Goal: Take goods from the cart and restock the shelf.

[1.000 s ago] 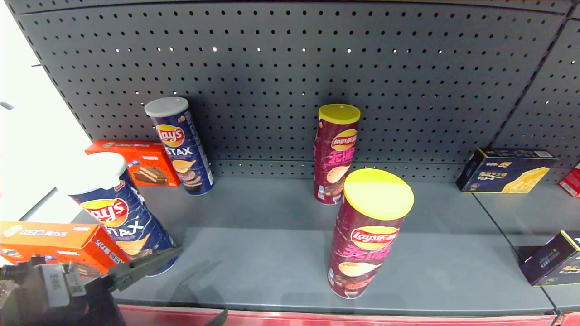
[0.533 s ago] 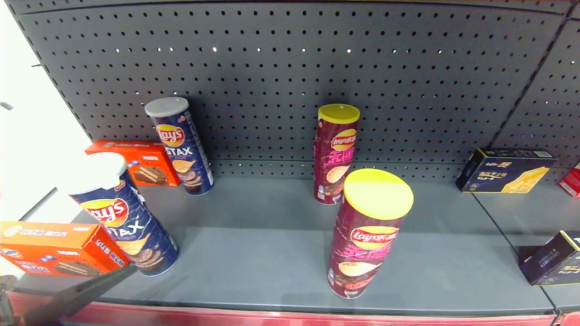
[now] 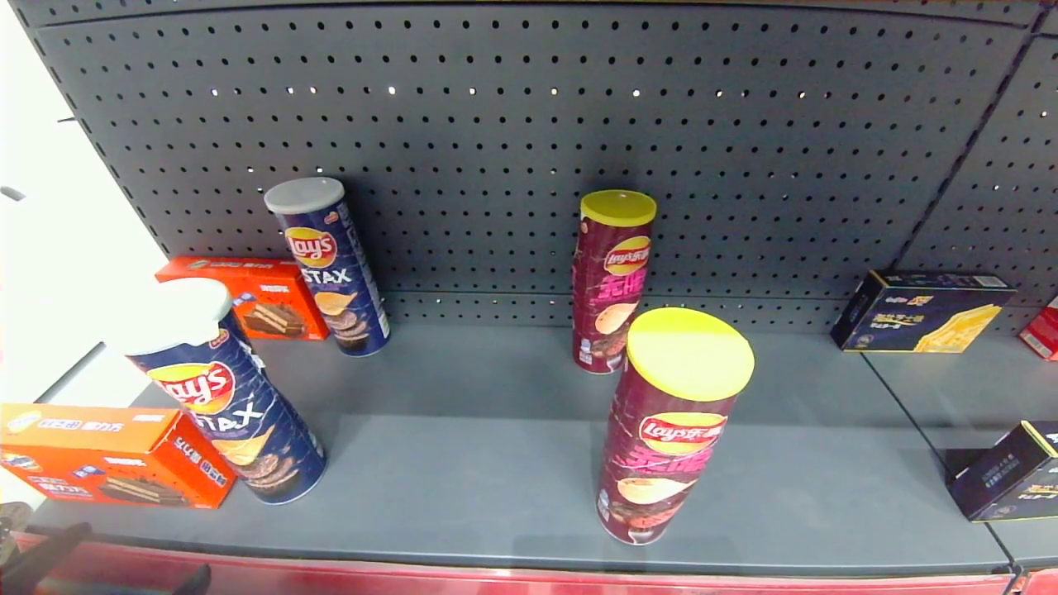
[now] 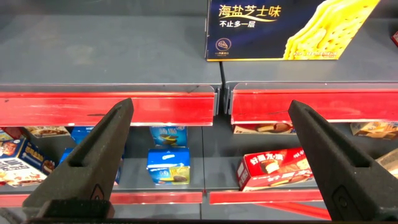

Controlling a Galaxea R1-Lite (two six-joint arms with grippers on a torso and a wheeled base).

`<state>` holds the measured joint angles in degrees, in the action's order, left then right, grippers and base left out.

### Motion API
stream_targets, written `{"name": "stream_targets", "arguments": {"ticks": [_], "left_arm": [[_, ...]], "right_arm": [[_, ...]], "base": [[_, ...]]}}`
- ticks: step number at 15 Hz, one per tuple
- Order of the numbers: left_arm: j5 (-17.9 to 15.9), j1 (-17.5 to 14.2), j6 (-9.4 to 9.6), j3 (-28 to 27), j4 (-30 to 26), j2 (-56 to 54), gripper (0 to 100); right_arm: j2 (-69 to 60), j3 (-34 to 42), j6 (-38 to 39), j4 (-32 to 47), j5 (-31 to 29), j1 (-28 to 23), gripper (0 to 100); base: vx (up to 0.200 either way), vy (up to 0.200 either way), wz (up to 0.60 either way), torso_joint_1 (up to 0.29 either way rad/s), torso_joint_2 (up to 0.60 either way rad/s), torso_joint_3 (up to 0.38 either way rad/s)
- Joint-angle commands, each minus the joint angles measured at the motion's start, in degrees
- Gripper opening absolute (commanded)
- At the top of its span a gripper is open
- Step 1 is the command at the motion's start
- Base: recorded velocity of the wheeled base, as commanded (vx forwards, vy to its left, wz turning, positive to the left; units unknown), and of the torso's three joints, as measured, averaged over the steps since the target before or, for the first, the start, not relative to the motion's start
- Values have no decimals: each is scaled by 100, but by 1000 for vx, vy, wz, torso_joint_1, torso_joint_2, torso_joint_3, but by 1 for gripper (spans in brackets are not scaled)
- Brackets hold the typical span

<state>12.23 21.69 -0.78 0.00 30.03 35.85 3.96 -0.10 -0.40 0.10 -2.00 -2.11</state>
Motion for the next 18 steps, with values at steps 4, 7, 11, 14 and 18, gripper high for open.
{"name": "stream_targets", "arguments": {"ticks": [4,7,11,14,18], "left_arm": [[236,-1369,-282,0,-2115,-2082,100],[-221,-1923,-291,0,-2686,-3014,100],[-1451,-2230,553,0,-2967,-3515,100],[-792,-2213,342,0,-2967,-3533,100],[-766,-2195,-54,0,-2959,-3533,100]], "right_arm": [[8,1,-4,-1,-2,0,100],[8,1,-4,-1,-2,0,100],[8,1,-4,-1,-2,0,100],[8,-8,-4,-1,-2,0,100],[8,1,-4,-1,-2,0,100]], "base": [[0,0,0,0,0,0],[0,0,0,0,0,0],[0,0,0,0,0,0],[0,0,0,0,0,0],[0,0,0,0,0,0]]}}
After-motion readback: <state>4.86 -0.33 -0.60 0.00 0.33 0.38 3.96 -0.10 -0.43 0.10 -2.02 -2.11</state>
